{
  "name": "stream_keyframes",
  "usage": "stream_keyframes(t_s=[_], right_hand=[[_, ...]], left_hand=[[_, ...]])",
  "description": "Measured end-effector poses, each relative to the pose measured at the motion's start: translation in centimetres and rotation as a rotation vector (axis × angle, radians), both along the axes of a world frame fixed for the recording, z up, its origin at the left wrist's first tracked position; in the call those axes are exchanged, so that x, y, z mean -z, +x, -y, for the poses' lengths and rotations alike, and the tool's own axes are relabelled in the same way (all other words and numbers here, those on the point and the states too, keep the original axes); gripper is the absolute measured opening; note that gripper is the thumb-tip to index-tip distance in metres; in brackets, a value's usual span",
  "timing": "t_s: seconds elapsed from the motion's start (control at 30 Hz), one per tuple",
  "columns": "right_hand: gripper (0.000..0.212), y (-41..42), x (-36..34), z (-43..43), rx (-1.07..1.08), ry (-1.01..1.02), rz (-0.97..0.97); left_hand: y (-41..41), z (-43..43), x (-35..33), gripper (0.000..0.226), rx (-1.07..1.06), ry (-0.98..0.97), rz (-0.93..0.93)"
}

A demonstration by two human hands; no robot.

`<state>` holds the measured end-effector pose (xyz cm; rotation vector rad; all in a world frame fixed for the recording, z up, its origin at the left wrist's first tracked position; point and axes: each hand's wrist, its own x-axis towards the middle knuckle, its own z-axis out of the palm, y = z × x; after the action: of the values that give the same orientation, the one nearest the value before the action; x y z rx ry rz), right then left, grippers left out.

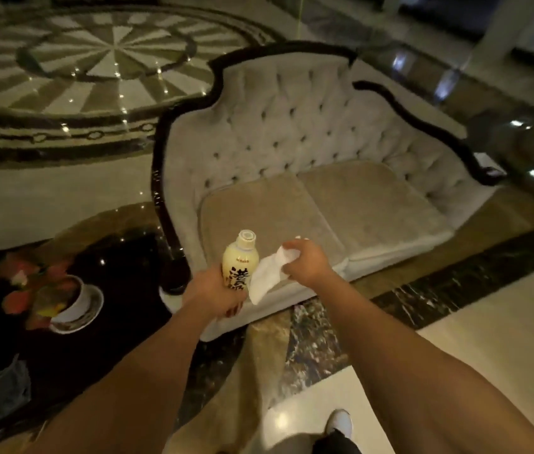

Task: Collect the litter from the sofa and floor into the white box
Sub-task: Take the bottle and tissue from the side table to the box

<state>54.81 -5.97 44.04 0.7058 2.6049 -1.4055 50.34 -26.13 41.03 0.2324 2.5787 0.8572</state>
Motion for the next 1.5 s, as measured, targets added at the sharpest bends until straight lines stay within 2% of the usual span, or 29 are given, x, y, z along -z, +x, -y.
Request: stream_keyframes(t_s=[0.2,0.3,0.47,0.63,0.77,0.97,1.13,1.27,1.4,1.5], right_hand=[[0.043,11.2,-2.1,-19.4,0.314,0.019,-0.086],[0.041,18.9,-2.9,-30.3,0.468,0.078,-0.122],[0.041,30.5,-4.2,-43.7,0.695,0.156,-0.059],[0.042,35.2,-3.9,-54.1,0.818,0.203,-0.028],[0.038,33.8,-2.1,-62.8,0.872,0.228,-0.008],[0.033,27.3,-1.9,-79.4,0.869,0.311,-0.034],[0.040,20.7,-3.3,-95.7,0.870,0.290,0.032],[0.037,16.1,-4.0,-106.2,0.843,0.290,0.045],[0.038,12.3,-2.7,-117.1,0.866,0.278,0.028],[0.042,9.4,-1.2,-126.2,0.848,0.267,0.042]], left_hand=[[5.0,-22.7,-0.7,0.050,0.326,0.095,0.046],[10.2,-35.9,-0.7,0.060,0.487,0.134,0.046],[18.7,-52.2,-0.3,0.064,0.707,0.201,0.122],[22.1,-65.4,0.2,0.074,0.851,0.190,0.151],[21.2,-75.3,1.5,0.070,0.936,0.162,0.175],[15.1,-92.1,2.7,0.064,0.906,0.190,0.139],[8.5,-109.1,0.7,0.063,0.913,0.159,0.131],[4.0,-119.6,-1.1,0.066,0.920,0.164,0.118],[-0.4,-129.8,-0.3,0.066,0.932,0.094,0.112],[-3.7,-137.8,1.4,0.064,0.934,0.073,0.177]])
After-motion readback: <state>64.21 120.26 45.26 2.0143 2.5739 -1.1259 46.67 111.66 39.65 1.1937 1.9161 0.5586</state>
